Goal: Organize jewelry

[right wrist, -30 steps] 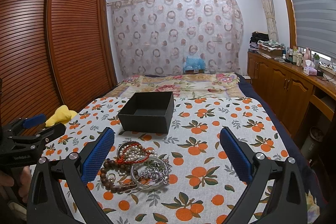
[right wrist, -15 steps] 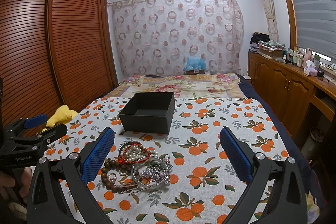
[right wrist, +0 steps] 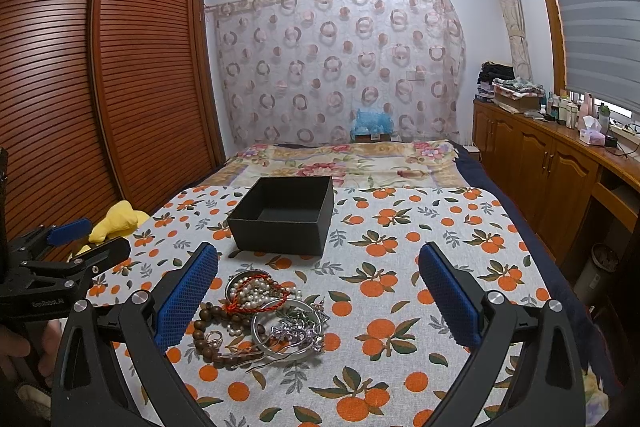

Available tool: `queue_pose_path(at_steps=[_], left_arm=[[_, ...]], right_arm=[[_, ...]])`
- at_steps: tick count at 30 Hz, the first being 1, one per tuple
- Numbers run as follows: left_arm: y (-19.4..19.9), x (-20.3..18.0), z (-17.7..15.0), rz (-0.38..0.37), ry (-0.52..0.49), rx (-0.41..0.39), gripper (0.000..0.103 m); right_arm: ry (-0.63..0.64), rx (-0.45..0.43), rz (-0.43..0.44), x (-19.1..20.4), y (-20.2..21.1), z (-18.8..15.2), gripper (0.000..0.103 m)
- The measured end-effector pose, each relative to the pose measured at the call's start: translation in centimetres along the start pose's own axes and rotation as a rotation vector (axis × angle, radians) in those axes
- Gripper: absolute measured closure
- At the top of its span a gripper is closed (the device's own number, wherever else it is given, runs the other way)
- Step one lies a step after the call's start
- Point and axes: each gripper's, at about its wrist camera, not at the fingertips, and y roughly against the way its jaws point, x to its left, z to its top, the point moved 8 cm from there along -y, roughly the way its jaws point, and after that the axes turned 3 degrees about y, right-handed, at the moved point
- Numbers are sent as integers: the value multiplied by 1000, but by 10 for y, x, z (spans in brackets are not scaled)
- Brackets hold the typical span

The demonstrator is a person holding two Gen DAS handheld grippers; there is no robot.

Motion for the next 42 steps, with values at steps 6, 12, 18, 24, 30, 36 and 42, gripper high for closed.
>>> queue_pose_path(at_steps=[6,12,18,24,30,36,42], left_arm=[[0,0,0,0,0,0,6],[-3,-2,-5,0,-1,6,6],[-14,-2,-19,-6,-1,28,6],[-21,2,-22,-10,4,60,6],[-37,5,-36,-21,-2,123,6],[-54,3,-55,-36,-26,202,6],[-64,3,-69,-51,-40,260,6]], right_arm=[[0,2,2,0,0,0,2],[-1,3,2,-1,2,0,2],[2,14,10,5,-4,-5,2],[12,29,61,13,-7,-11,2],[44,112,117,20,-25,-29,6],[80,202,174,32,-44,-52,11],[130,272,216,45,-55,-70,15]])
